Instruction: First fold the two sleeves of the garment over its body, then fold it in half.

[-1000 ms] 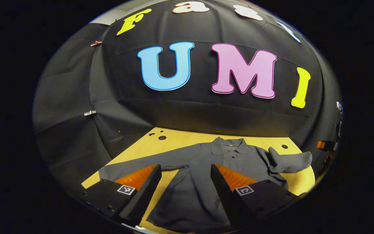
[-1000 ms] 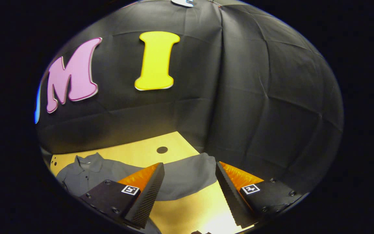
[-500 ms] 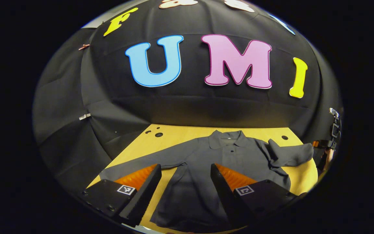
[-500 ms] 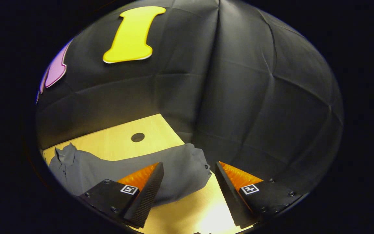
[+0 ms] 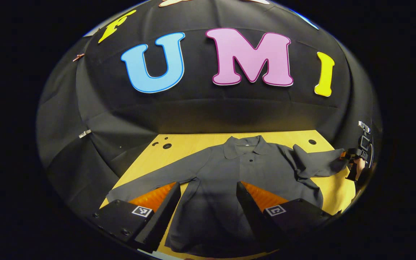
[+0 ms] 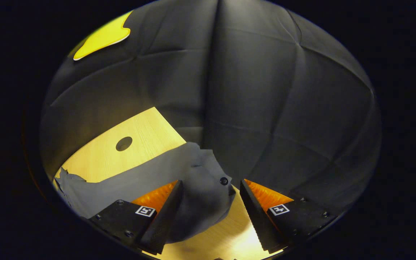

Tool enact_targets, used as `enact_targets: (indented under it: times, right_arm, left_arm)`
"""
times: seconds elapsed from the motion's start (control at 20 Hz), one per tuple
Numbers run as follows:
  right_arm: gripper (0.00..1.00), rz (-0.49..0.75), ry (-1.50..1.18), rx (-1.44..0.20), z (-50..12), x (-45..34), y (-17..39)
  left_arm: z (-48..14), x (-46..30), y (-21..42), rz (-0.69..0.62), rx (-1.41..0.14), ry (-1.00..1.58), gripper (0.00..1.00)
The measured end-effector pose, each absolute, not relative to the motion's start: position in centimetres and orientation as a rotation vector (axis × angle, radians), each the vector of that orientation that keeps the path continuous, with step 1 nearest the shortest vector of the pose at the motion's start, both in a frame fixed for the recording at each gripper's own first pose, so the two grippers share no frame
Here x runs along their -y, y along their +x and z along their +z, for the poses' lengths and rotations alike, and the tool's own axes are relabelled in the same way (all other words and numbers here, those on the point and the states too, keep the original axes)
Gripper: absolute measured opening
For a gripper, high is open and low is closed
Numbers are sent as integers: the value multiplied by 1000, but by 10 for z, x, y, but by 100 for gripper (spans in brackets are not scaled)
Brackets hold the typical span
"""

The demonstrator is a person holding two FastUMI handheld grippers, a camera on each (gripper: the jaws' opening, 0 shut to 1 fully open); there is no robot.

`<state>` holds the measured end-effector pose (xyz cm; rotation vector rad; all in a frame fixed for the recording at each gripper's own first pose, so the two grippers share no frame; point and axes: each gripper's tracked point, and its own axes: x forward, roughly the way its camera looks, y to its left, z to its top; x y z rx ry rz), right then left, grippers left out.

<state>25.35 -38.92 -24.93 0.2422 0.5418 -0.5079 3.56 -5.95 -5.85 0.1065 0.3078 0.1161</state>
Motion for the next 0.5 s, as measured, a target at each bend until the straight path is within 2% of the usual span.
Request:
enact_targets:
  times: [0.25, 0.35, 0.5]
  right_arm:
    - [100, -522, 244, -563, -259, 388, 257]
    - [96, -515, 235, -565, -255, 387, 254]
    - [41, -500, 221, -569, -249, 386, 249]
  left_arm:
    - [-59, 63, 40, 123, -307, 106, 98]
    - [-63, 62, 40, 128, -312, 94, 98]
    - [-67, 59, 39, 144, -321, 72, 98]
